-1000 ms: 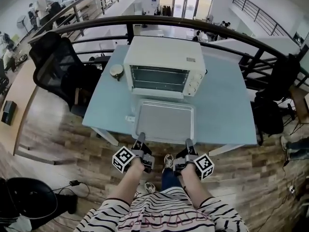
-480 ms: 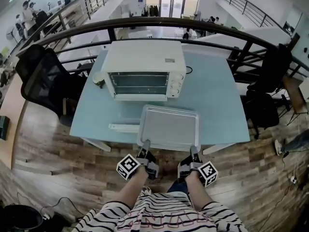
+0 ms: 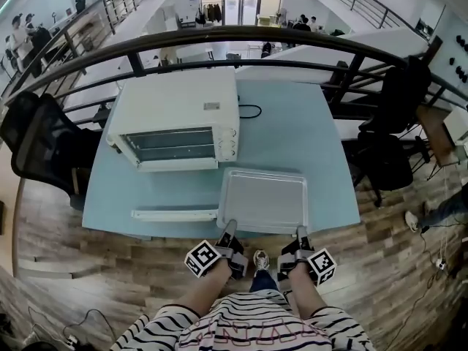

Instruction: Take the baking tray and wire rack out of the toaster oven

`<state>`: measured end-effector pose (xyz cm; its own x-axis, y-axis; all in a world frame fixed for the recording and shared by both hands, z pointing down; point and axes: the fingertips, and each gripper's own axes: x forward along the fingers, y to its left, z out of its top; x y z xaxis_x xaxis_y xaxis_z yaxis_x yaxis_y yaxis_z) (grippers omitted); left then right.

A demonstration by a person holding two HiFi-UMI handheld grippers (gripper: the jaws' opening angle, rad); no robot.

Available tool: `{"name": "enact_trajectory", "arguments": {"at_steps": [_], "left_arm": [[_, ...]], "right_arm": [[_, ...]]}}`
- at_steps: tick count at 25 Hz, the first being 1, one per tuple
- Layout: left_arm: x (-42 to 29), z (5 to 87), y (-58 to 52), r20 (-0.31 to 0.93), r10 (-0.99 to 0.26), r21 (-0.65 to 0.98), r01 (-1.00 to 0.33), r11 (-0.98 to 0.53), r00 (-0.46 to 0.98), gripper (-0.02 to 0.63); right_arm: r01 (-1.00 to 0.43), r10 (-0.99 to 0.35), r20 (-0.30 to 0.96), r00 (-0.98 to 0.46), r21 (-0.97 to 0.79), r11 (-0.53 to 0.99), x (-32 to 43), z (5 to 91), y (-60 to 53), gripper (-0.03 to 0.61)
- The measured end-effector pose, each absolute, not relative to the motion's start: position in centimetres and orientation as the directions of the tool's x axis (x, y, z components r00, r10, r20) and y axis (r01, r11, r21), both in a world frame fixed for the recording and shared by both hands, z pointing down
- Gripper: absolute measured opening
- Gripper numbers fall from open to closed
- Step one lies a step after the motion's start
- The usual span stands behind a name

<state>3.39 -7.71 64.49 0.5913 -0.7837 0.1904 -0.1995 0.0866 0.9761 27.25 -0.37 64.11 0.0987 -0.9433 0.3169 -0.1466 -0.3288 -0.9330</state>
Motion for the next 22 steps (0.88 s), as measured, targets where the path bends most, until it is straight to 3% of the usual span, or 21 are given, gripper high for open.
{"name": "enact_trajectory", "arguments": {"at_steps": [12, 22], "left_arm": [[13.7, 65.0, -16.6, 0.206, -0.772, 0.972, -0.217, 0.091, 0.601, 0.092], [17.9, 66.5, -23.3, 0.236, -0.801, 0.964, -0.238, 0.121, 0.550, 0.092]], "right_arm": [[-0.149, -0.940, 0.328, 0.097, -0.929, -0.339, 37.6, 65.1, -9.4, 0.075], [-0.178, -0.939, 0.343, 0.025, -0.923, -0.342, 42.3, 67.0, -17.4, 0.077]]}}
